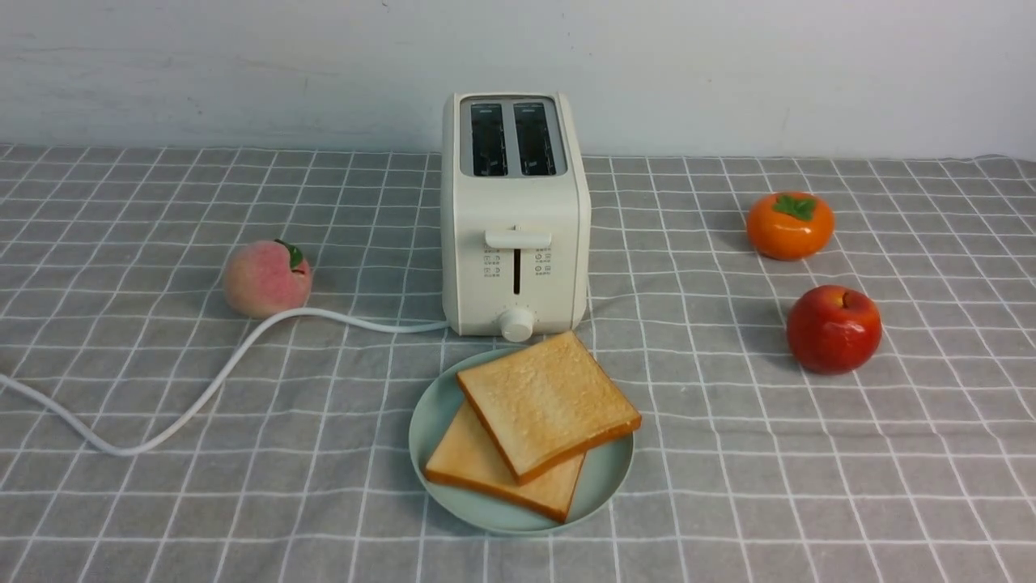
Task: Take toasted bread from bread machine on grey coffee table place on plate.
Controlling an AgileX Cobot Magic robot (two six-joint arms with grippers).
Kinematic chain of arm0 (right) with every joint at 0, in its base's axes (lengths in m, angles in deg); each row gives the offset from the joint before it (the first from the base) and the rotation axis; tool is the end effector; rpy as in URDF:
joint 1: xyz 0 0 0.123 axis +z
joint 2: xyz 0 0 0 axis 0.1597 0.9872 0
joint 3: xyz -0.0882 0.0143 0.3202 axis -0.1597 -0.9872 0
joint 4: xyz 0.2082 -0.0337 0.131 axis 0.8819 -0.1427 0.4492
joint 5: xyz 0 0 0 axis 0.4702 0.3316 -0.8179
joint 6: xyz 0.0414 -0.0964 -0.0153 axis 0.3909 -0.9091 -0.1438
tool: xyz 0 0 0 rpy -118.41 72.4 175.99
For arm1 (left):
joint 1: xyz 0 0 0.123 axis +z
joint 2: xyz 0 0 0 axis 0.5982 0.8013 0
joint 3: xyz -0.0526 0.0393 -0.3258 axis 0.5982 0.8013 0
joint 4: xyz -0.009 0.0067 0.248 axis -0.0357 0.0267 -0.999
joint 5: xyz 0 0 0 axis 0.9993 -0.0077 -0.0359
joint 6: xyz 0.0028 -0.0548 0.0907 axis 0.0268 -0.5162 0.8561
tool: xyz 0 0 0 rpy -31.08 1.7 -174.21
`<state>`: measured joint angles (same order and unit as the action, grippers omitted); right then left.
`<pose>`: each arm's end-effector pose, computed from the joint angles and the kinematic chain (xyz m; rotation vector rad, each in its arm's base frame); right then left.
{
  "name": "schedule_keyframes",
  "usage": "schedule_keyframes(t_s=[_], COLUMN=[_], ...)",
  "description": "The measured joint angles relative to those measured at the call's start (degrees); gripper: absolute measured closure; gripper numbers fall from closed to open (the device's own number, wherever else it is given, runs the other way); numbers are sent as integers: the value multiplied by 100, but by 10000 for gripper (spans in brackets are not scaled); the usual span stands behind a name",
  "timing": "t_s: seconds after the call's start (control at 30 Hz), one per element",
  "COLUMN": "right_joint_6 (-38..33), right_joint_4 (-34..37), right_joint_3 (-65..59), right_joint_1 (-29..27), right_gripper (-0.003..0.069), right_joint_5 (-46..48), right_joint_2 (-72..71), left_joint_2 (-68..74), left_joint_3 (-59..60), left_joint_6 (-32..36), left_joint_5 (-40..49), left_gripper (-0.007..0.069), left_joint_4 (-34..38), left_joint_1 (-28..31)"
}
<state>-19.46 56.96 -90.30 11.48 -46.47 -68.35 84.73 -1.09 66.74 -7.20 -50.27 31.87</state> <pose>0.0168 -0.0050 0.1744 0.1904 1.8128 0.1262 0.0150 -0.0038 0.1634 -0.2216 1.8925 -0.3072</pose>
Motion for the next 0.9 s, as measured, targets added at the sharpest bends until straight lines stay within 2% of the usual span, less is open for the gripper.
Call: schedule_keyframes(t_s=[0.1, 0.27, 0.9], right_joint_6=[-72, -399, -427], right_joint_4=[2, 14, 66], right_joint_3=[-12, -12, -12], right_joint_1=[-205, -214, -214], right_gripper=[536, 532, 512], right_joint_5=[247, 247, 258], right_joint_2=[0, 0, 0], left_joint_2=[0, 0, 0], left_joint_3=[0, 0, 0], left_joint_6=[0, 0, 0], left_joint_5=[-1, 4, 4], left_gripper=[568, 567, 551], left_joint_4=[0, 0, -13], left_joint_1=[0, 0, 0])
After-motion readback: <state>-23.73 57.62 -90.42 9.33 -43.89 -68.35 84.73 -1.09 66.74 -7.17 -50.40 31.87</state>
